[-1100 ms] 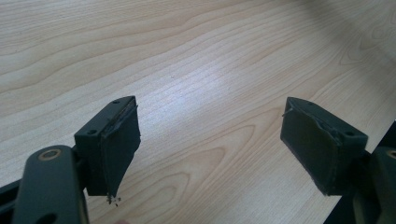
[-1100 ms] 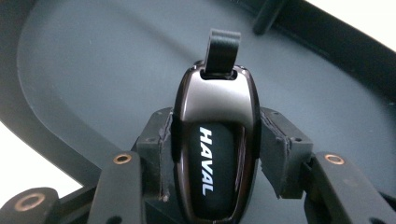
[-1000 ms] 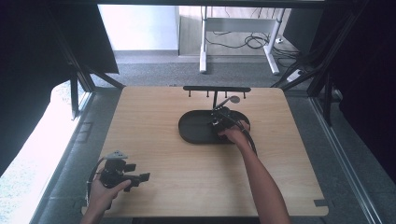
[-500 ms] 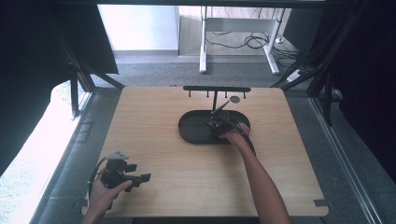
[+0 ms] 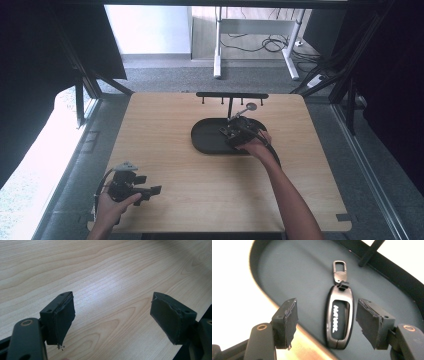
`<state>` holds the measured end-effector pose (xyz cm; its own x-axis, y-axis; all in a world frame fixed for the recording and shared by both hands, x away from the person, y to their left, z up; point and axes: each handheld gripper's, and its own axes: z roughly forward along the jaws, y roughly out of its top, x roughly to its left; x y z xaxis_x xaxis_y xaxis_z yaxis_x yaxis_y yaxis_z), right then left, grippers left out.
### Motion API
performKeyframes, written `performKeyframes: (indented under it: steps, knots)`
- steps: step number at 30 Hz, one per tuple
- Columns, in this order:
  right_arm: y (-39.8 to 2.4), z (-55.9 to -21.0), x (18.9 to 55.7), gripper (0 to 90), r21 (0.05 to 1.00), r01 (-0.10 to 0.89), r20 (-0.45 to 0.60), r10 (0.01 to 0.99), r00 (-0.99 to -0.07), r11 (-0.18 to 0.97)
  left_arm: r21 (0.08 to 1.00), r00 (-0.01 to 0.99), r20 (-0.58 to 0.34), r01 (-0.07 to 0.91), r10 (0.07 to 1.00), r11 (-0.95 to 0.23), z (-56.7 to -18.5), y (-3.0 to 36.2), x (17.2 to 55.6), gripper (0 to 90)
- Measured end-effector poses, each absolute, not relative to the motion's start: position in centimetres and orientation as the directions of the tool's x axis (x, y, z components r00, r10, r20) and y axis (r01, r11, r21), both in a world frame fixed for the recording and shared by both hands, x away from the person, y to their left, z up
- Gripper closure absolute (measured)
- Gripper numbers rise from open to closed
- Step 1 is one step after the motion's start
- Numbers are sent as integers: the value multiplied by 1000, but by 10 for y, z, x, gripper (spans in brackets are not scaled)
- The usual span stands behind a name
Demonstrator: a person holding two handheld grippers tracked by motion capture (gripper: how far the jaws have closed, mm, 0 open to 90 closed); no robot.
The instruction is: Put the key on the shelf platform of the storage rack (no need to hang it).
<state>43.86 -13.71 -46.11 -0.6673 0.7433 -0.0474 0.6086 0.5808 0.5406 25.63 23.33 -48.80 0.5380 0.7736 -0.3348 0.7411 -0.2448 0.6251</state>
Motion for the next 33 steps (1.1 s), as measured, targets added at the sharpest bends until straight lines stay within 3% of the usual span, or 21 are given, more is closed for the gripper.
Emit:
performKeyframes:
  steps: [13, 27, 33]
  knots:
    - [-156, -455, 390, 345, 601, 545, -16, 690, -723, 585, 624, 540, -332, 741, 774, -249, -488, 231, 256, 201]
    - [-201, -475, 323, 375, 702, 500, 21, 686, -728, 508, 617, 533, -330, 746, 779, -249, -490, 230, 256, 201]
    - [-208, -485, 311, 383, 691, 509, 35, 680, -732, 513, 616, 531, -328, 747, 781, -250, -491, 230, 256, 201]
